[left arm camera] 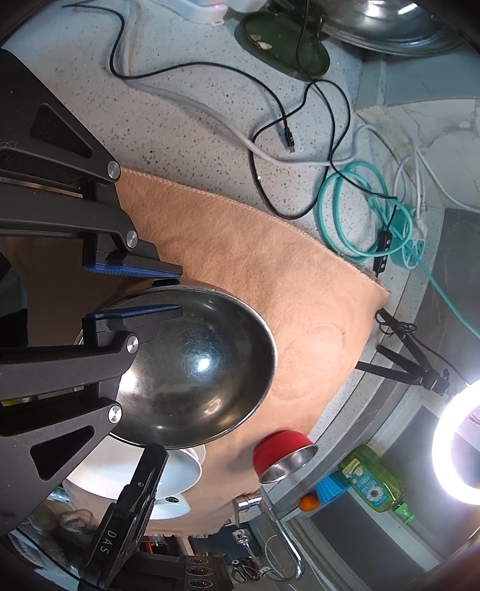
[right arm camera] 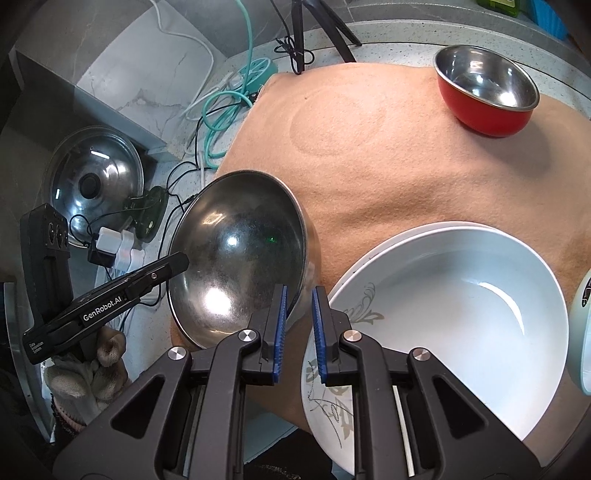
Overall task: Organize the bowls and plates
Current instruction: 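Lower the large steel bowl onto the cloth and open both grippers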
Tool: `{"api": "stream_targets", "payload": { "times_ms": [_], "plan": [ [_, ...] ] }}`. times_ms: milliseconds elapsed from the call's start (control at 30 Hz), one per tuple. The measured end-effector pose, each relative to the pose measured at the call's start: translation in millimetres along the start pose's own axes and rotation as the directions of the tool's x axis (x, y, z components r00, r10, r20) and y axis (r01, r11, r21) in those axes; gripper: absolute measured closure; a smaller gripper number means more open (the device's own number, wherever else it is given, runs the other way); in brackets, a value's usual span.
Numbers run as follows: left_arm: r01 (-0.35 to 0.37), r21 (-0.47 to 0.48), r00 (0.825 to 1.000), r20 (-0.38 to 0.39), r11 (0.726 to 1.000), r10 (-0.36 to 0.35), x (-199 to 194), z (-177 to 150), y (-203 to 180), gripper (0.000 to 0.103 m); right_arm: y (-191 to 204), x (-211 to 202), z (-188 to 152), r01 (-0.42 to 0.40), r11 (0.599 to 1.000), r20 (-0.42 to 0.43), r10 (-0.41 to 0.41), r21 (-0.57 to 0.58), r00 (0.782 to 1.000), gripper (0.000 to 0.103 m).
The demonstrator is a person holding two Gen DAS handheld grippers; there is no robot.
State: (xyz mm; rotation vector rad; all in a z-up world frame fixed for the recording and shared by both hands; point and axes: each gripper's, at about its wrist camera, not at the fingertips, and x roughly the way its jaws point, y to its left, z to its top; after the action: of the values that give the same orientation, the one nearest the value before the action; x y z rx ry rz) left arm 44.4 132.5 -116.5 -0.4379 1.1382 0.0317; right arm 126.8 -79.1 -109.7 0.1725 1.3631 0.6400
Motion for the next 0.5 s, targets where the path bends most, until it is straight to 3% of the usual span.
{"api": "stream_targets", "payload": {
  "times_ms": [500],
  "plan": [
    [0.020,0.058,0.999,0.043,0.998,-0.023,-13,22,-29,0.090,-34,-58,9,-0.044,0.997,0.072,0.040,0.058,0.997,0.088]
  ]
}}
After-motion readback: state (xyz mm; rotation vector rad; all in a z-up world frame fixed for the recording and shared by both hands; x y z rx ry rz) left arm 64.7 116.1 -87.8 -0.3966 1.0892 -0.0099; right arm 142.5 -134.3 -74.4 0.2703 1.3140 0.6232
